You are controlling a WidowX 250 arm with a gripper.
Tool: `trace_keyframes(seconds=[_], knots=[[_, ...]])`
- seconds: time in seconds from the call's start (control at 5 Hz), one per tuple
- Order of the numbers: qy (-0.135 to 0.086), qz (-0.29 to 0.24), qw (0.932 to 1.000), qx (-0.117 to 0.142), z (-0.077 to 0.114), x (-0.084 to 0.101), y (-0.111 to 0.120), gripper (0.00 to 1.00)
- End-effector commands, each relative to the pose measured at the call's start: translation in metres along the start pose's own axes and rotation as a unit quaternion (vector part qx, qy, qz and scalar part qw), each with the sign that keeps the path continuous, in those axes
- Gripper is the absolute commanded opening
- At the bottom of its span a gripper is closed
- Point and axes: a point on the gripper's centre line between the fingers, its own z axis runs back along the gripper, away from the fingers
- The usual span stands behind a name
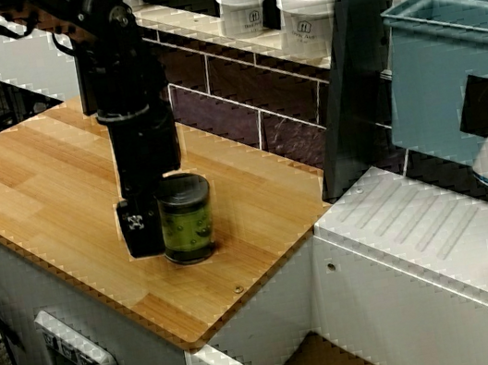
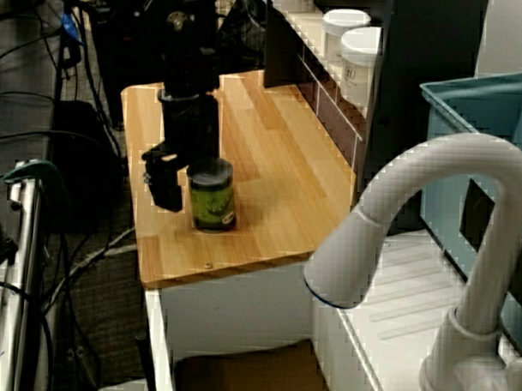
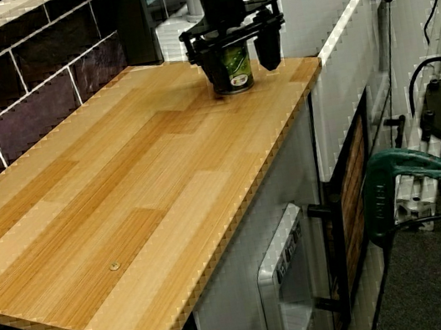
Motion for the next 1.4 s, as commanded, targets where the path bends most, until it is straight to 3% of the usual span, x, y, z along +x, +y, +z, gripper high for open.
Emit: trace_keyframes(seconds=[0.0,0.2,0.6,1.2], knots=[[-0.009,0.005,0.9997,0.024,0.006,0.006,-0.004,1.0],[-0.023,0.033,0.9989,0.024,0.022,-0.006,0.01,1.0],[-0.02,0.062,0.9969,0.042,0.036,-0.035,0.022,1.0],[-0.048,0.034,0.997,0.049,0.062,-0.021,0.001,1.0]])
